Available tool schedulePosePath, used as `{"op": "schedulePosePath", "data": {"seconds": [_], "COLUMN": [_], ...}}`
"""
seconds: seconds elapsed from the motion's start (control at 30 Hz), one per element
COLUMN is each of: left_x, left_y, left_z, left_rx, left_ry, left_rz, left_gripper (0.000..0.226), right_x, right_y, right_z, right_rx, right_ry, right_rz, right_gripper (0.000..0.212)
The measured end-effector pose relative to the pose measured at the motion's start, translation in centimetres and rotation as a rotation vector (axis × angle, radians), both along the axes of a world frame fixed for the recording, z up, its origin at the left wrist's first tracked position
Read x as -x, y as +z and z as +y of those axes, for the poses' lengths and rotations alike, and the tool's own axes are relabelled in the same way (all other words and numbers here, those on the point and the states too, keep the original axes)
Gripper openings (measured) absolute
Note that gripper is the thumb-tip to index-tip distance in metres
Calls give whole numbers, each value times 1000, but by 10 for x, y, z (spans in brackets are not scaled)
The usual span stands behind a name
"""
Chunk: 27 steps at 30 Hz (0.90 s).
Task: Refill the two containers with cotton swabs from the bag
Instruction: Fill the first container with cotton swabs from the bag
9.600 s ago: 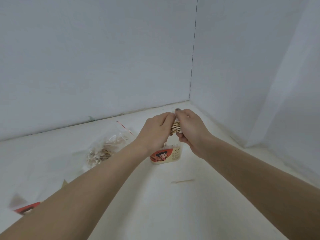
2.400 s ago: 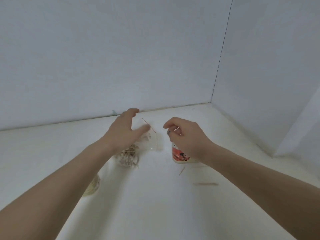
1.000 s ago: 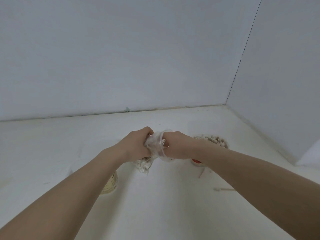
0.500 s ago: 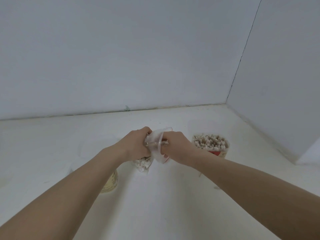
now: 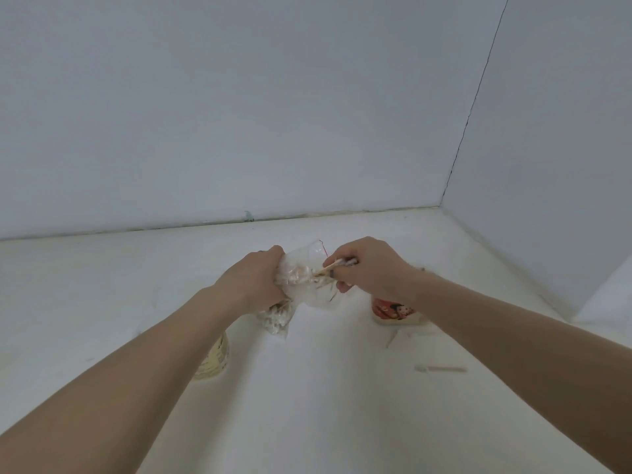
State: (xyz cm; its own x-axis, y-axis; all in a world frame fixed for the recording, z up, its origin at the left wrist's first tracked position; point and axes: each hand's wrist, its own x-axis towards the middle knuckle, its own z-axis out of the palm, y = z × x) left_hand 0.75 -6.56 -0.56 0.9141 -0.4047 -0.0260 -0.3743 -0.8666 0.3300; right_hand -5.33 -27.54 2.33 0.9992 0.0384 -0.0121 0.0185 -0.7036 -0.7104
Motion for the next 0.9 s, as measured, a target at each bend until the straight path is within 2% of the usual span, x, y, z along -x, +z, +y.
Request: {"op": "schedulePosePath", "data": {"seconds": [0.13, 0.3, 0.4, 0.47, 0.6, 0.77, 0.9], "left_x": [1, 6, 18, 29, 47, 59, 62], "left_y": [6, 18, 38, 50, 64, 53, 42], "left_z": [-2, -11, -26, -39, -70, -101, -114], "left_rx": [-31, 12, 135, 229, 334, 178, 82], "left_ry": [51, 38, -77, -162, -293, -369, -362], "left_rz": [-15, 123, 135, 124, 102, 26, -60], "left_gripper": [34, 96, 112, 111, 100, 91, 54], "right_x": [7, 16, 20, 22, 31, 44, 55], "right_y": [16, 25, 29, 30, 35, 38, 41], "right_z": [-18, -41, -57, -66, -83, -95, -102], "right_rx": [-7, -66, -105, -135, -341, -502, -628], "right_ry": [-19, -62, -89, -99, -85, -11, 3], "right_rz": [25, 26, 28, 29, 89, 228, 286], "right_gripper": [19, 15, 13, 13, 15, 19, 21]}}
